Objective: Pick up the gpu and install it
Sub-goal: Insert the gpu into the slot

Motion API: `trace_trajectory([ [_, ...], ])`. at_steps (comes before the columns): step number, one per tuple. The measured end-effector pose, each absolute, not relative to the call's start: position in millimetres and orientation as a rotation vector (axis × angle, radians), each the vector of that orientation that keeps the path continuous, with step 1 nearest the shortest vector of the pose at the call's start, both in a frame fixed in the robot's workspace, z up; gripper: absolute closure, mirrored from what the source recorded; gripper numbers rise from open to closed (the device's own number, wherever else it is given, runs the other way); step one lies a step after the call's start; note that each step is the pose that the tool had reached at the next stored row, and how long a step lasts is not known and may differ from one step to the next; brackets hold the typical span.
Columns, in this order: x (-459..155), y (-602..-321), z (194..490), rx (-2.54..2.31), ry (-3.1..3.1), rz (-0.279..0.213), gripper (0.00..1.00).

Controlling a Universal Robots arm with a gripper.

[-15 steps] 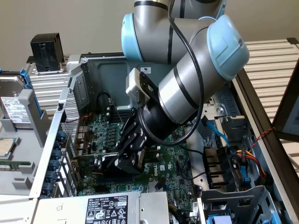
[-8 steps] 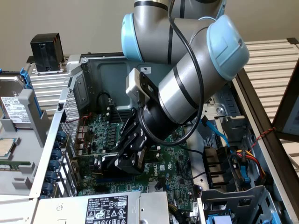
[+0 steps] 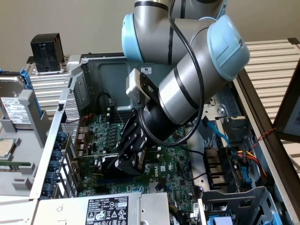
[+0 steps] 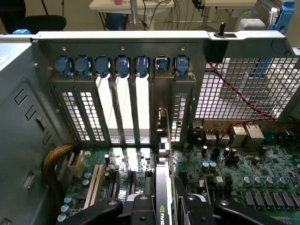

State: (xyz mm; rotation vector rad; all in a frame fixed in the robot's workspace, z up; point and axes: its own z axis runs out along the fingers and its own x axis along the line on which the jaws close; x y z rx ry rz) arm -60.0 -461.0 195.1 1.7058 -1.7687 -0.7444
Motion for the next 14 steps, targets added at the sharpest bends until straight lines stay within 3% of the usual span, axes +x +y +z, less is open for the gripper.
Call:
trace_trajectory([
  [14,-60.7,-461.0,194.7,1.708,-1.767,-0.743,0.73],
])
